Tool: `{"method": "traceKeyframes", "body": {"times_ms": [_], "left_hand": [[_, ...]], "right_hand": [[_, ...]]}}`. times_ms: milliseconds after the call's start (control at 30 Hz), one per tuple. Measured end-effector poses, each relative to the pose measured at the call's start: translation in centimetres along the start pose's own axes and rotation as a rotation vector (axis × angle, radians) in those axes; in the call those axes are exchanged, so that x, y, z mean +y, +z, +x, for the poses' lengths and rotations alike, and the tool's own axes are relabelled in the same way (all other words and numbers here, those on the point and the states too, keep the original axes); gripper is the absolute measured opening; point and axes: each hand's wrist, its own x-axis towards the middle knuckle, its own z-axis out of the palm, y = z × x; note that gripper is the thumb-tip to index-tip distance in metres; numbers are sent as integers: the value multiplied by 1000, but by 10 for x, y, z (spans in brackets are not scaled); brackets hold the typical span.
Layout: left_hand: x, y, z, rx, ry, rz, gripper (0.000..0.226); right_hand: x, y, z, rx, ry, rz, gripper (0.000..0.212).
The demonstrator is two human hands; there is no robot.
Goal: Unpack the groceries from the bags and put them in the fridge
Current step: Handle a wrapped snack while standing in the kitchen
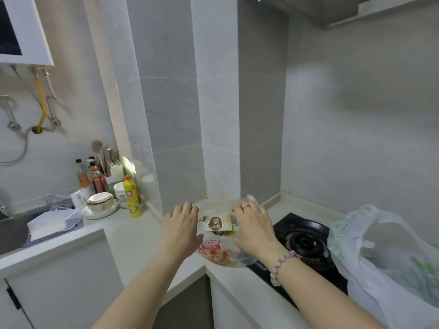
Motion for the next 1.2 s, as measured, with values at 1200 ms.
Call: {"method": "traceKeyframes", "body": {"times_ms": [1200], "left_hand": [[5,295,177,-743,161,-332,40]], "right_hand": [[25,250,195,-857,232,-31,37]]}}
